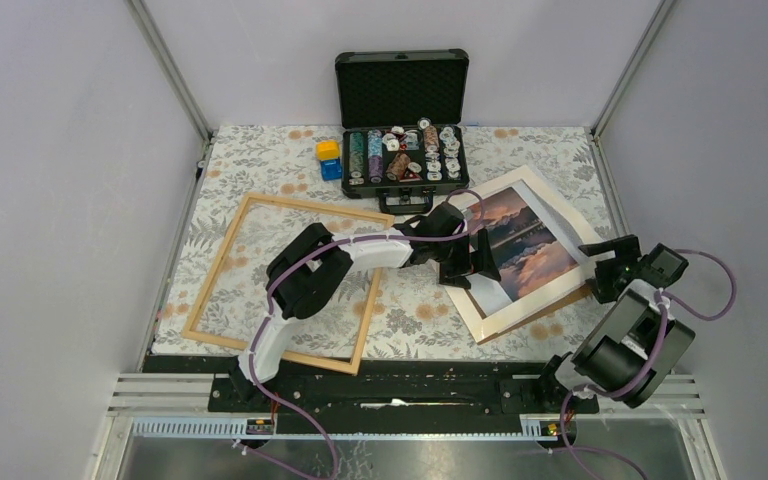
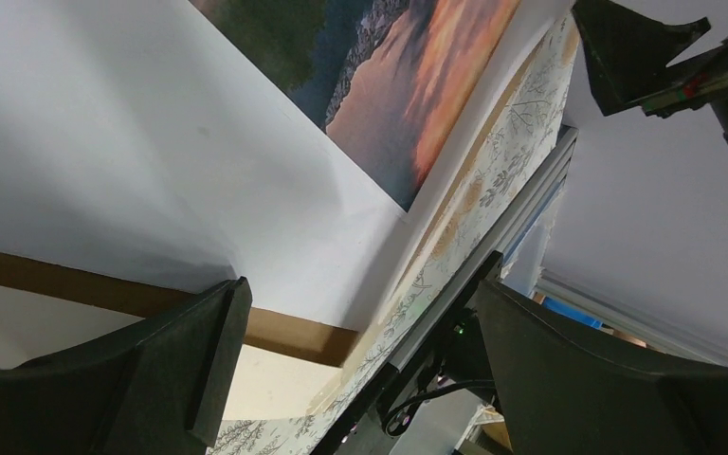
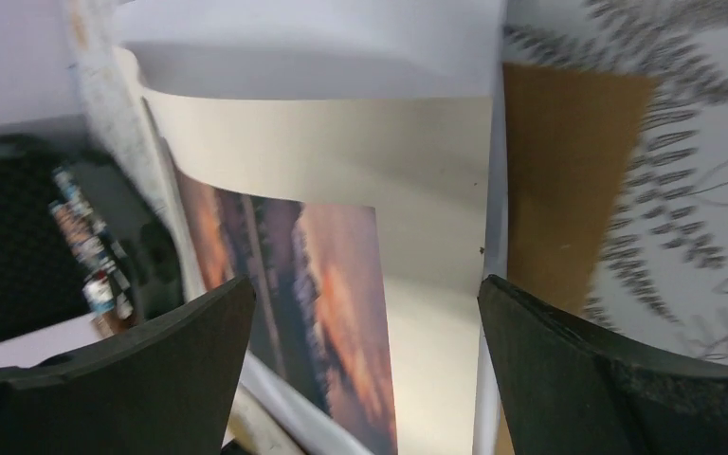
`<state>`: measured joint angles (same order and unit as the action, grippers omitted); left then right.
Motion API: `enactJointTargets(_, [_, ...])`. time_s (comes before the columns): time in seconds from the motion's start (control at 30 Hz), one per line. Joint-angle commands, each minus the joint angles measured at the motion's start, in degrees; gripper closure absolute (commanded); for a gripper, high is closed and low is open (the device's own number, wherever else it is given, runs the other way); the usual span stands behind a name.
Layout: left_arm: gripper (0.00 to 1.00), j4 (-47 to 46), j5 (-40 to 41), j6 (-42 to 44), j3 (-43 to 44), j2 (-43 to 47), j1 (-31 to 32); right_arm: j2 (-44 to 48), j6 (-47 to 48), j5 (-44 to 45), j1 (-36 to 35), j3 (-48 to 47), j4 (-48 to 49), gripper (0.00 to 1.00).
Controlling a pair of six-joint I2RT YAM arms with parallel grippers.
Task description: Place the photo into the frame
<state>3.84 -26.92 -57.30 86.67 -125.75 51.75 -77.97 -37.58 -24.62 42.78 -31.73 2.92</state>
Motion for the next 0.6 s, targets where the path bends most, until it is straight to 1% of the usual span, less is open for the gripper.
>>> enactJointTargets(0.0, [0.01,4.92,4.22,3.47,-1.42,-2.58,-0.57,4.80,-5.55,-14.06,-0.46,1.11,1.96,0.05])
enactJointTargets(0.07, [0.01,4.79,3.77,3.99,-1.55,-2.49,-0.56,5.79,-7.18,-16.67,-0.88,1.80,2.41,0.05])
enactJointTargets(0.2, [0.01,4.82,3.41,5.44,-1.83,-2.07,-0.56,7.41,-8.08,-18.48,-1.51,4.06,3.64,0.05])
enactJointTargets(0.33, [0.01,4.63,2.97,6.08,-1.73,-1.57,-0.59,9.91,-8.28,-21.56,-3.15,4.77,5.76,0.08])
enactJointTargets(0.5, [0.01,4.45,2.80,6.50,-1.68,-1.23,-0.54,17.71,-5.91,-17.65,-3.16,0.53,-0.94,0.08])
enactJointTargets(0.57, [0.01,4.10,2.51,6.45,-1.77,-1.32,-0.56,19.89,-5.33,-16.60,-3.17,-1.49,-1.33,0.07])
